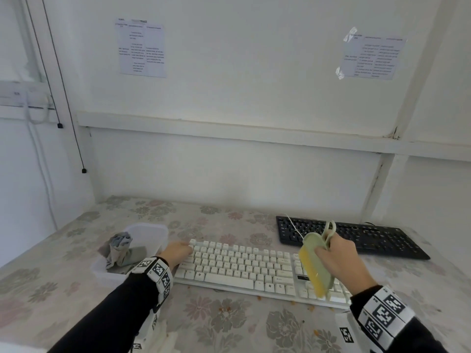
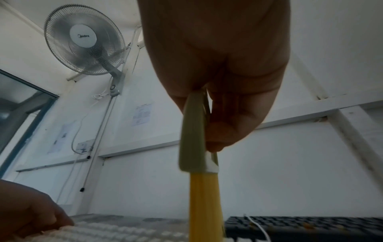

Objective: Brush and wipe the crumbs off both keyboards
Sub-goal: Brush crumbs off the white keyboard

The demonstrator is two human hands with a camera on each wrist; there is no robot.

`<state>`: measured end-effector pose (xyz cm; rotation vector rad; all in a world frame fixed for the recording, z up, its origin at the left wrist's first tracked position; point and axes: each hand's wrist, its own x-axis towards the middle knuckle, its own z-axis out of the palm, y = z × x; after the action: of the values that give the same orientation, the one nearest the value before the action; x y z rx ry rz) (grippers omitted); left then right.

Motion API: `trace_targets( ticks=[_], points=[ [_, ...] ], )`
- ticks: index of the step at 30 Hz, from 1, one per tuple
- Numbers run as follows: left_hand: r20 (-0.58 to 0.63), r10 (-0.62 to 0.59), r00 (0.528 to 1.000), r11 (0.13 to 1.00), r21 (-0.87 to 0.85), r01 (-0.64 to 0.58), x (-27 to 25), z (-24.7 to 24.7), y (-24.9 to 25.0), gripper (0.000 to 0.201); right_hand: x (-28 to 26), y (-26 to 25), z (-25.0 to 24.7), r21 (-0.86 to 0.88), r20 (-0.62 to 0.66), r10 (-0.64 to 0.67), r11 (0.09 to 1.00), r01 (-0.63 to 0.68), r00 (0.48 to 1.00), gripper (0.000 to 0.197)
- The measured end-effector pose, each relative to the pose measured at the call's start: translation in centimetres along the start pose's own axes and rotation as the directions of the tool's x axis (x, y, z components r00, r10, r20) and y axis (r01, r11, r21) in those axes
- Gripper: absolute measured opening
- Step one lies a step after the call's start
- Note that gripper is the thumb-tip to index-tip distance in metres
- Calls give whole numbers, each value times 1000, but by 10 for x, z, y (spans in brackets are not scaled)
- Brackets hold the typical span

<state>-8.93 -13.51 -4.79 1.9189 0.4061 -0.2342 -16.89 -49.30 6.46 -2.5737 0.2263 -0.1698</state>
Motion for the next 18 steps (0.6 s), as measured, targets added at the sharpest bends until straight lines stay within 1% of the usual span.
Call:
trace_targets(
  ticks=[1, 2, 3, 4, 5, 6, 7, 8, 9, 11, 13, 16, 18],
  points=[
    [11, 1, 1000, 1000, 16, -2, 5, -1, -3, 8, 0, -9, 2, 25, 3, -22, 999, 22, 1000, 10],
    [28, 4, 1000, 1000, 24, -4, -4, -2, 4, 11, -1, -19, 3, 49, 2, -47, 998, 47, 999, 8],
    [43, 7, 999, 999, 38, -9, -13, -4, 9, 28, -2, -31, 5, 69, 4, -74, 995, 73, 997, 7],
    [55, 11, 998, 999, 47, -14, -24, -6, 17, 40, -4, -44, 8, 86, 6, -103, 991, 102, 995, 13],
    [61, 31, 998, 998, 58, -35, -34, -11, 24, 41, -6, -58, 11, 104, 9, -136, 986, 134, 991, 22],
    [49, 44, 998, 996, 81, -48, -42, -17, 31, 36, -7, -73, 16, 121, 11, -175, 978, 172, 985, 29],
    [30, 59, 998, 994, 88, -62, -45, -25, 35, 31, -10, -89, 22, 146, 12, -214, 967, 210, 977, 31],
    [2, 93, 996, 993, 70, -93, -51, -35, 38, 31, -12, -105, 29, 175, 18, -249, 954, 242, 968, 30],
    [-30, 132, 991, 991, 38, -131, -53, -46, 40, 34, -15, -121, 37, 205, 23, -288, 939, 277, 957, 27],
    [-112, 167, 980, 985, -18, -170, -53, -72, 39, 43, -21, -155, 54, 274, 33, -358, 901, 336, 933, 18],
    [-203, 203, 958, 978, -12, -210, -51, -99, 33, 44, -27, -190, 73, 345, 48, -402, 866, 362, 914, 7],
    [-343, 221, 913, 970, -22, -243, -46, -136, 18, 42, -32, -236, 106, 396, 60, -435, 837, 378, 899, 12],
    [-389, 184, 903, 976, -34, -214, -39, -156, 3, 42, -32, -261, 130, 396, 68, -445, 833, 385, 893, 15]
  ],
)
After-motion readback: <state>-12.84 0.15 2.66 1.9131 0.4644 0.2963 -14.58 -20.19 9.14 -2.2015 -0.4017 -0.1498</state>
